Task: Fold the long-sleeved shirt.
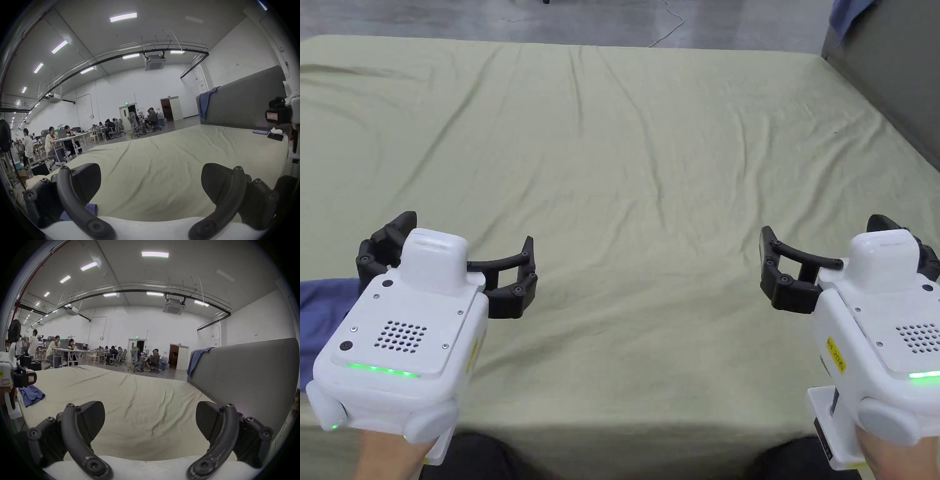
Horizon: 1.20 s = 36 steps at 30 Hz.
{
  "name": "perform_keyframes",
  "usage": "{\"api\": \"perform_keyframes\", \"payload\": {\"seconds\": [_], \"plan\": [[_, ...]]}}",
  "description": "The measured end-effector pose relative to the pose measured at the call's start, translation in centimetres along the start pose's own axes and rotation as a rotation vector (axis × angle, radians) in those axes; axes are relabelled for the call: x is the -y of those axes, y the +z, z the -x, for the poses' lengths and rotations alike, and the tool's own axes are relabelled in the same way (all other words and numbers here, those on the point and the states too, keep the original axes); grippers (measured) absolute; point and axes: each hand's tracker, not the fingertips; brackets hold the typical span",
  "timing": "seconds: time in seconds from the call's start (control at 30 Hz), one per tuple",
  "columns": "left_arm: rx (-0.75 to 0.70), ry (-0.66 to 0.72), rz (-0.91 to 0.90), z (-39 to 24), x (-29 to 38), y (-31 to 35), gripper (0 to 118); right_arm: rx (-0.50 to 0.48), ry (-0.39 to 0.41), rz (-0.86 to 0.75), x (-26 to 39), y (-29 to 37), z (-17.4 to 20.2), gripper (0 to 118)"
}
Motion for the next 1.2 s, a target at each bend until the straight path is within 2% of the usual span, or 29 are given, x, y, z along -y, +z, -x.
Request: {"api": "perform_keyframes", "payload": {"seconds": [0.2,0.53,1.2], "plan": [[-0.012,0.037,0.017,0.5,0.04,-0.06,118,0.004,0.002,-0.003,0.03,-0.13,0.08,112],[-0.001,0.039,0.025,0.19,0.06,-0.05,118,0.025,-0.04,0.005,0.11,-0.25,-0.59,112],[0.005,0.019,0.022,-0.15,-0.07,0.09,118,0.02,-0.029,0.004,0.12,-0.21,-0.22,112]]}}
